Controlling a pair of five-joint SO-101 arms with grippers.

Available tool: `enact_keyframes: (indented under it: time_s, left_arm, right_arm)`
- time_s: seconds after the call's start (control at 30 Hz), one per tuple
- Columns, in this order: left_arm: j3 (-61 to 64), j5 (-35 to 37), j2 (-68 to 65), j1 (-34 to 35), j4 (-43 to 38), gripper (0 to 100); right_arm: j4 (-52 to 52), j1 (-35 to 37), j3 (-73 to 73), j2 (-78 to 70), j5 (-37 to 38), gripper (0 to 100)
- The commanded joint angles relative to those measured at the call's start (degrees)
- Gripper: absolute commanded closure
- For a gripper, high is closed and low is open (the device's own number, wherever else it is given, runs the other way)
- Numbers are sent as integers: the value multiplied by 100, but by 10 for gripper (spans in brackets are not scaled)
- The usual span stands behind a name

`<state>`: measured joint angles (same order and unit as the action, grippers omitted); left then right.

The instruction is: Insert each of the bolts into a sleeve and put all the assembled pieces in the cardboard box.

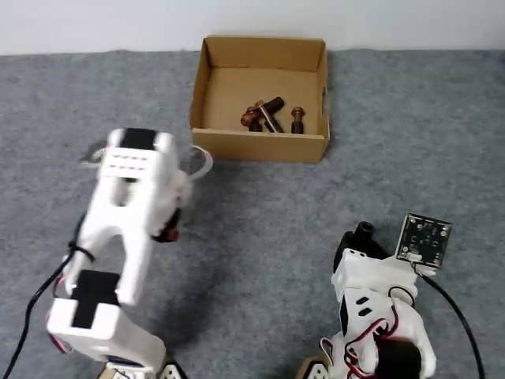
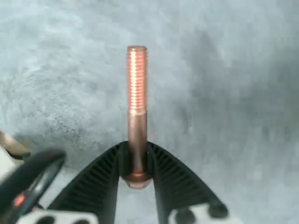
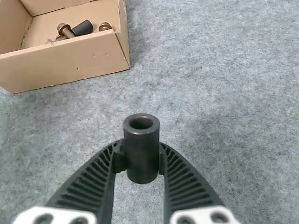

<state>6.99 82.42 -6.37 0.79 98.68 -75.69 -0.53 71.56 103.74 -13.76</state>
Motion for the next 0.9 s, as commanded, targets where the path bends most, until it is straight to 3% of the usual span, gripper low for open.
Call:
enact_keyframes:
  time_s: [0.0,0.43,0.67,0.87]
  left_arm:
    - [-31,457,0,457,-79,994]
    - [-57,413,-325,457,35,989]
    - [-31,404,-325,26,185,872]
    - [-48,396,-325,-316,185,853]
  right_arm:
    - [145,-57,-26,13,70,991]
    - [136,-66,-26,13,70,991]
    - [136,-66,-26,13,70,991]
    - [136,-66,-26,13,70,991]
